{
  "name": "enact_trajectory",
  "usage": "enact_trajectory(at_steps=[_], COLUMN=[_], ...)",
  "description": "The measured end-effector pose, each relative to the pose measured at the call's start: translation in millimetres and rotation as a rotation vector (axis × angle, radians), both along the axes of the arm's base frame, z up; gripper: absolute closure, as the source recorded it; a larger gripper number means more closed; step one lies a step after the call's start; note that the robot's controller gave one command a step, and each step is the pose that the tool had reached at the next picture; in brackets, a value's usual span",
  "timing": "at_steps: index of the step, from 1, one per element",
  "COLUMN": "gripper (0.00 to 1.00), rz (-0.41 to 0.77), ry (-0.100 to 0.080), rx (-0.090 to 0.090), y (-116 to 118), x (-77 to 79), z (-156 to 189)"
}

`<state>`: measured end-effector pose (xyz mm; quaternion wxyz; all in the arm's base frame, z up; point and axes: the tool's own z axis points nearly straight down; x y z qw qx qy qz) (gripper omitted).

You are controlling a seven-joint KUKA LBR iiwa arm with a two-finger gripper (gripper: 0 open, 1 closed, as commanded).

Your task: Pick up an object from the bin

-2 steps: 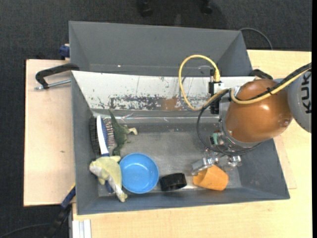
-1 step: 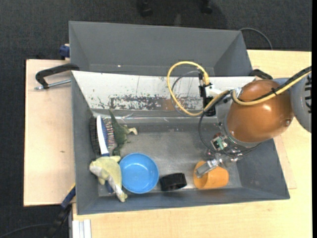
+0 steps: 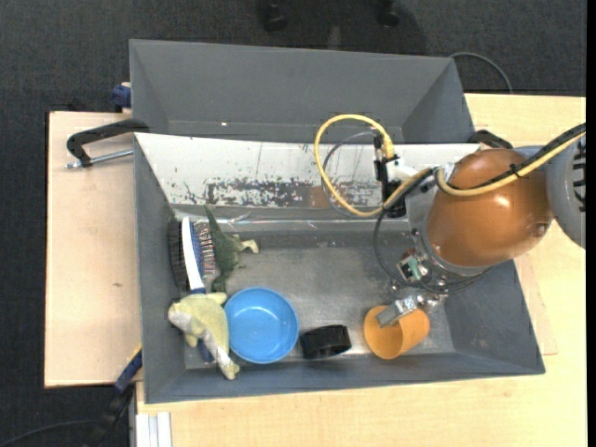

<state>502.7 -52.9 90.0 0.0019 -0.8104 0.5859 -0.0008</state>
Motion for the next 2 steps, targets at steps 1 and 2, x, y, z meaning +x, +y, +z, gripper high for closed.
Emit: enact_trajectory(at_steps=[1,2], gripper=[1.0,1.0], rz=[-0.012,-0.007], ry=[-0.009,-0.009], rx=[0.0,-0.002], y=[8.3,2.1], x=[10.4,4.8], z=[102.6,227.1])
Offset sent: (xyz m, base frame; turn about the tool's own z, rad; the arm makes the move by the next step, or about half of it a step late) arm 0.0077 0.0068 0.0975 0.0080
